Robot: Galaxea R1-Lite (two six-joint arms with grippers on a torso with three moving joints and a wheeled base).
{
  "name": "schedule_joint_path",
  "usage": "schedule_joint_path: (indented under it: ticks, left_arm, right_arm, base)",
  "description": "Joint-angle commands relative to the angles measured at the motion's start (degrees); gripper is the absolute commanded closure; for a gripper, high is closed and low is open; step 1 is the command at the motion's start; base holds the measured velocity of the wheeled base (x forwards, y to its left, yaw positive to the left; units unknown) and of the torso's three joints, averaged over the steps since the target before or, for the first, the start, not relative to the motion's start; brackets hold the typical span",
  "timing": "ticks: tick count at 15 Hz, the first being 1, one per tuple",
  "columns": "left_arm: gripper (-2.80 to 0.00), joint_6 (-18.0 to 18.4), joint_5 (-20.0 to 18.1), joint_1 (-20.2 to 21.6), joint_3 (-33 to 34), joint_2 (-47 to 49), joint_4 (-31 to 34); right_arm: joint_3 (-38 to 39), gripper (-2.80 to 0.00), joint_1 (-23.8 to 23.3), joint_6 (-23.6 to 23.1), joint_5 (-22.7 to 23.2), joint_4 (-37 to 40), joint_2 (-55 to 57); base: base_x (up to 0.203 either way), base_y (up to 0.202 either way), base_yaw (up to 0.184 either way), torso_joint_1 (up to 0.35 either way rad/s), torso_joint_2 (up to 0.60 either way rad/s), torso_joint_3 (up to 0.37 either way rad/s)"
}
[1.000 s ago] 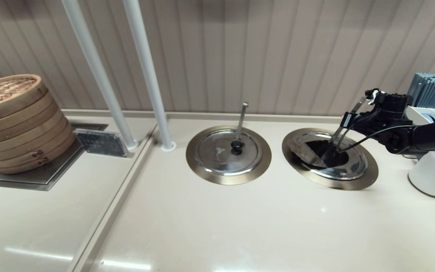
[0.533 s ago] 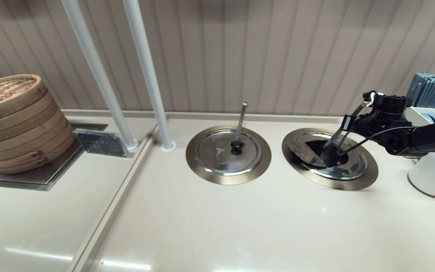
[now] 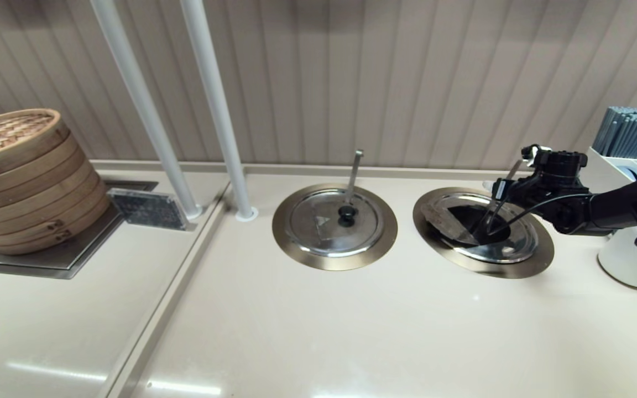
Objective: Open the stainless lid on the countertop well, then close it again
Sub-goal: Stir with a spoon
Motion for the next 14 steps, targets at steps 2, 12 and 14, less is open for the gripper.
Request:
schedule_joint_path:
  ticks: [2, 12, 14]
  left_arm:
    - [0.00, 0.0, 0.0, 0.0, 0.0, 0.0, 0.0]
    - [0.00, 0.0, 0.0, 0.0, 0.0, 0.0, 0.0]
    - [0.00, 0.0, 0.0, 0.0, 0.0, 0.0, 0.0]
  right_arm:
    - [-3.5, -2.80, 0.3, 0.0, 0.1, -0.2, 4.1]
    - [-18.5, -2.80, 0.8, -0.3, 1.3, 3.9, 13.9]
    - [-18.5, -2.80, 0.7, -0.2, 1.4, 3.9, 14.3]
  base:
    - [0.000, 0.000, 0.000, 0.000, 0.00, 0.000]
    - [0.000, 0.000, 0.000, 0.000, 0.00, 0.000]
    - [0.000, 0.000, 0.000, 0.000, 0.00, 0.000]
